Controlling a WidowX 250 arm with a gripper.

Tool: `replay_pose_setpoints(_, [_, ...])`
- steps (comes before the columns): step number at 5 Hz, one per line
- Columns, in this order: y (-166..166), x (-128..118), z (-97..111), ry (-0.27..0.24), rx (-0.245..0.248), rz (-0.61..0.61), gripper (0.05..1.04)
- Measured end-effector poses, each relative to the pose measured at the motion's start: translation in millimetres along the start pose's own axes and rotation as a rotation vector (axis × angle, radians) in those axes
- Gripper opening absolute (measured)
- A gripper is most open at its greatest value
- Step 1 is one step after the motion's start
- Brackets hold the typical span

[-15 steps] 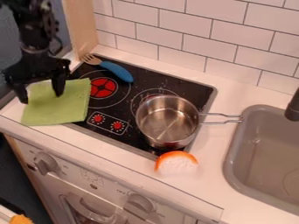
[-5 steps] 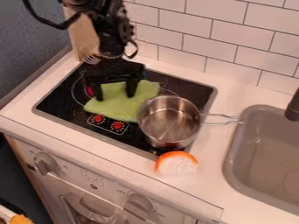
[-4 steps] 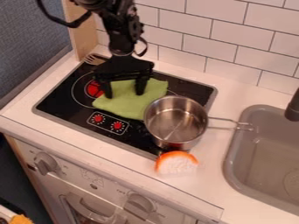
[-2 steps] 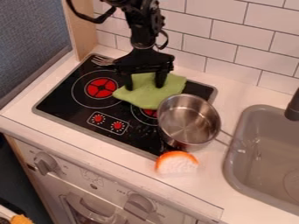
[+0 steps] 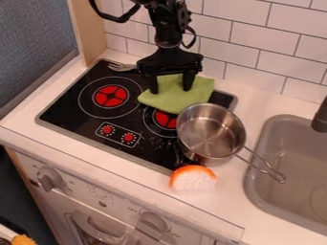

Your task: Move the green towel from bottom left side to right and upper part of the burner

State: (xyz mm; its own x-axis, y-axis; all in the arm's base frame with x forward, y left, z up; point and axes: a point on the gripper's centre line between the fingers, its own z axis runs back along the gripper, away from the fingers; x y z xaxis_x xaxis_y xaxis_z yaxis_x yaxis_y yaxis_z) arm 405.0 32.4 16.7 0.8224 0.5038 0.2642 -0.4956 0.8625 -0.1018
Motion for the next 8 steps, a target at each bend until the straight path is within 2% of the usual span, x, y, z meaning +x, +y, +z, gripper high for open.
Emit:
replay_pose_setpoints(4, [-4.8,-0.8,3.5,0.016,-0.025,0.042,0.998])
replay_pose_setpoints(6, [-14.9,22.4,55.3,-0.083,-0.097,0.097,0.998])
replay_pose_setpoints(8, [-9.5,33.6,93.8,-0.125,-0.131,0.158,0.998])
